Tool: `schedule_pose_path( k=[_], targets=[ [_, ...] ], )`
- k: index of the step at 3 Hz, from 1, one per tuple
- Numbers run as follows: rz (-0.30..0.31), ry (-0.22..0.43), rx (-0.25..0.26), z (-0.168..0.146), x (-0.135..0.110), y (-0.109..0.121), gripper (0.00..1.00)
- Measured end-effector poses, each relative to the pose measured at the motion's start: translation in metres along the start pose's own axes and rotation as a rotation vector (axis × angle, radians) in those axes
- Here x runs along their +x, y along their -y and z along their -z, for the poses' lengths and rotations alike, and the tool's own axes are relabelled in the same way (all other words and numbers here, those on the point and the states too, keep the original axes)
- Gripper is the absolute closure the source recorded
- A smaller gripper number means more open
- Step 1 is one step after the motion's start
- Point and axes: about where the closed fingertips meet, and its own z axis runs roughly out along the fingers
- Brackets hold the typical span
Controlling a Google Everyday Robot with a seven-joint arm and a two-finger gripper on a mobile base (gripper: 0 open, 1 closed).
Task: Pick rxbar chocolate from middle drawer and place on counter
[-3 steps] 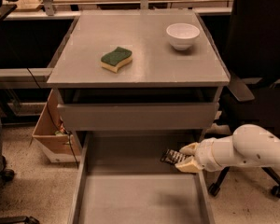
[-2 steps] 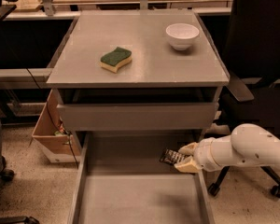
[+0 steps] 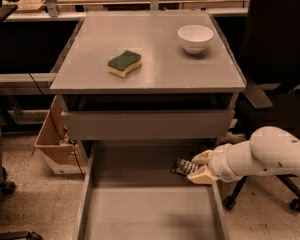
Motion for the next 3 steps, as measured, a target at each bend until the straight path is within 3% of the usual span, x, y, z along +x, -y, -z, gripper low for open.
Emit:
schedule_pose_path(
  k=[3],
  targets=[
    [0.213, 0.002, 0.227, 0.12, -0.126, 0.046, 1.0]
  ],
)
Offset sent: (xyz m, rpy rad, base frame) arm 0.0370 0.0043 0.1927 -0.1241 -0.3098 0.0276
